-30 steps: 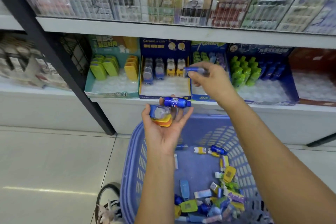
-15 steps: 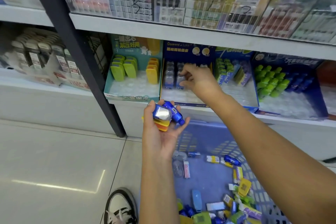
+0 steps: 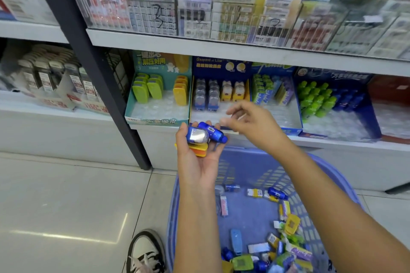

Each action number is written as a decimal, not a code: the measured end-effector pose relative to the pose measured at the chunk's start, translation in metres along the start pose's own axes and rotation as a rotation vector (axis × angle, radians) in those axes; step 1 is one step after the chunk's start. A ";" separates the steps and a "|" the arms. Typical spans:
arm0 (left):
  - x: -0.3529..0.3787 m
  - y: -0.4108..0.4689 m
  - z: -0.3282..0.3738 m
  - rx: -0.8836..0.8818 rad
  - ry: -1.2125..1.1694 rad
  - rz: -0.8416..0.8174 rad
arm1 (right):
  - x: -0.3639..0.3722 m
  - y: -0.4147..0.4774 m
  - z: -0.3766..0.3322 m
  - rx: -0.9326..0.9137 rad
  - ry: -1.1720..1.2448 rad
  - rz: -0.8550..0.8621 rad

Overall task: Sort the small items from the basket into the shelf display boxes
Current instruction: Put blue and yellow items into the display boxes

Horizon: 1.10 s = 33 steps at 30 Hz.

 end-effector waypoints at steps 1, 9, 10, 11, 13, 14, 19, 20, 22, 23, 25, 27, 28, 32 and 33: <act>0.003 0.000 -0.005 0.001 0.003 -0.009 | 0.001 -0.015 0.002 0.004 0.062 -0.057; 0.038 -0.007 -0.064 -0.125 0.023 -0.055 | -0.021 -0.068 0.029 -0.109 0.235 0.238; 0.043 -0.007 -0.072 -0.154 0.037 -0.074 | -0.028 -0.072 0.035 -0.119 0.347 0.271; 0.047 -0.007 -0.081 -0.191 0.061 -0.092 | -0.037 -0.076 0.041 -0.123 0.443 0.313; 0.050 -0.008 -0.098 -0.271 0.118 -0.096 | -0.063 -0.083 0.057 -0.108 0.532 0.438; 0.050 -0.009 -0.107 -0.306 0.135 -0.080 | -0.081 -0.088 0.068 -0.088 0.509 0.525; 0.047 -0.014 -0.127 -0.391 0.276 -0.022 | -0.181 -0.097 0.116 0.039 0.098 0.852; 0.047 -0.014 -0.131 -0.401 0.327 -0.016 | -0.196 -0.092 0.124 0.075 -0.004 0.842; 0.044 -0.013 -0.139 -0.419 0.405 0.000 | -0.216 -0.075 0.140 0.137 -0.164 0.773; 0.043 -0.012 -0.142 -0.422 0.426 0.010 | -0.223 -0.065 0.146 0.161 -0.226 0.717; 0.040 -0.010 -0.147 -0.434 0.448 0.020 | -0.229 -0.045 0.155 0.205 -0.351 0.577; 0.037 -0.009 -0.149 -0.452 0.478 0.008 | -0.232 -0.031 0.161 0.237 -0.447 0.462; 0.036 -0.008 -0.150 -0.459 0.495 0.000 | -0.232 -0.027 0.162 0.235 -0.461 0.427; 0.036 -0.005 -0.152 -0.469 0.537 -0.056 | -0.234 -0.022 0.162 0.257 -0.463 0.369; 0.037 -0.005 -0.152 -0.471 0.545 -0.070 | -0.235 -0.021 0.162 0.279 -0.454 0.361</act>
Point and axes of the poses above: each hand's wrist, its own y-axis towards the middle knuckle, its own x-axis out of the palm, z = x × y, the point moved 3 cm from there along y, towards the middle knuckle, and after that the axes turned 13 degrees about -z, right-handed, at the moved point
